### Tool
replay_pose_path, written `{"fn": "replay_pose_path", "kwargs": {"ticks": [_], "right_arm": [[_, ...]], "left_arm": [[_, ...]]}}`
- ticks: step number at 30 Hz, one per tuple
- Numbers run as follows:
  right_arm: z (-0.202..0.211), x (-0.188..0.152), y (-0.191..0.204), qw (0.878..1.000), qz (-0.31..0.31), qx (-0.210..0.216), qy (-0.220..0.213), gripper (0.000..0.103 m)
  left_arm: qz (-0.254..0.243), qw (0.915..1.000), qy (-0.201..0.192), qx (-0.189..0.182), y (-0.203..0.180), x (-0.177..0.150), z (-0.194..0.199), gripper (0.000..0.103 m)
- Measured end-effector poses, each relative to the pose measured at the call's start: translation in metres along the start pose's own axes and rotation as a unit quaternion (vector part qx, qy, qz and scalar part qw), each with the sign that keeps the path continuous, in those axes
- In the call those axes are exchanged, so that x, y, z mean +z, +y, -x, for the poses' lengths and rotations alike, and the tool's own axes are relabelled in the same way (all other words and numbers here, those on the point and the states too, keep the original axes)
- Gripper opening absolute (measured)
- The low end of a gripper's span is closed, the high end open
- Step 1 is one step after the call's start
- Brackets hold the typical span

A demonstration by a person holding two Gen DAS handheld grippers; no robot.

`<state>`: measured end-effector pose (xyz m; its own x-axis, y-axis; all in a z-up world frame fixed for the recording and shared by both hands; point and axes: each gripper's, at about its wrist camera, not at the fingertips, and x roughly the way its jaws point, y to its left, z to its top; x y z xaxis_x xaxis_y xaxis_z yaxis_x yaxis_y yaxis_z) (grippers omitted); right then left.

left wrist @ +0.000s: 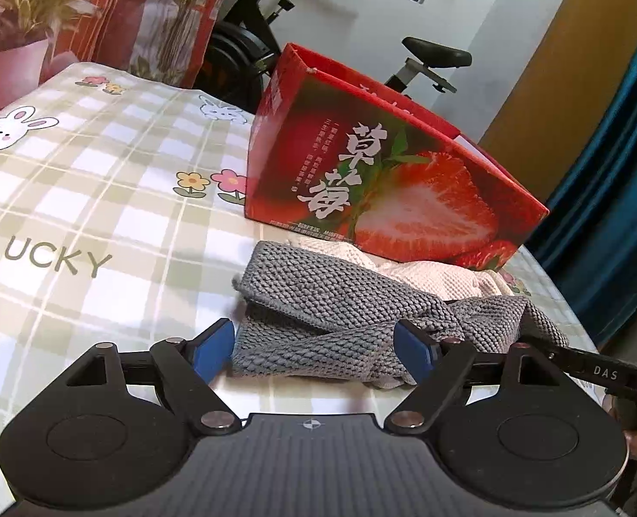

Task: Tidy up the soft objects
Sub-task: 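Lift the grey knit glove with both tools toward the box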

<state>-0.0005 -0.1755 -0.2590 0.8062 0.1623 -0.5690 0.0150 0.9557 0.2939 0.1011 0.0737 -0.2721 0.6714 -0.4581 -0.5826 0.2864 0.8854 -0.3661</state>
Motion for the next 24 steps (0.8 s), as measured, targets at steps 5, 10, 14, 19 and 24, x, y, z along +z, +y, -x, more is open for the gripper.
{"fn": "replay_pose_path", "kwargs": {"ticks": [5, 10, 14, 19, 24], "right_arm": [[-0.001, -0.001, 0.000, 1.000, -0.002, 0.000, 0.001, 0.011], [-0.001, -0.001, -0.001, 1.000, -0.003, 0.000, 0.002, 0.011], [-0.002, -0.001, 0.000, 1.000, -0.003, 0.001, 0.003, 0.011], [-0.005, -0.001, 0.001, 1.000, -0.002, 0.001, 0.004, 0.010], [-0.002, 0.002, 0.005, 1.000, 0.004, 0.005, 0.001, 0.009]], "left_arm": [[0.006, 1.0000, 0.004, 0.003, 0.004, -0.001, 0.004, 0.083], [0.013, 0.9997, 0.019, -0.008, 0.003, -0.005, -0.001, 0.082], [0.040, 0.9989, 0.013, -0.019, 0.009, -0.004, -0.003, 0.081], [0.055, 0.9983, 0.008, -0.017, 0.010, -0.001, -0.008, 0.068], [0.044, 0.9985, 0.021, -0.025, 0.006, -0.002, -0.011, 0.025]]}}
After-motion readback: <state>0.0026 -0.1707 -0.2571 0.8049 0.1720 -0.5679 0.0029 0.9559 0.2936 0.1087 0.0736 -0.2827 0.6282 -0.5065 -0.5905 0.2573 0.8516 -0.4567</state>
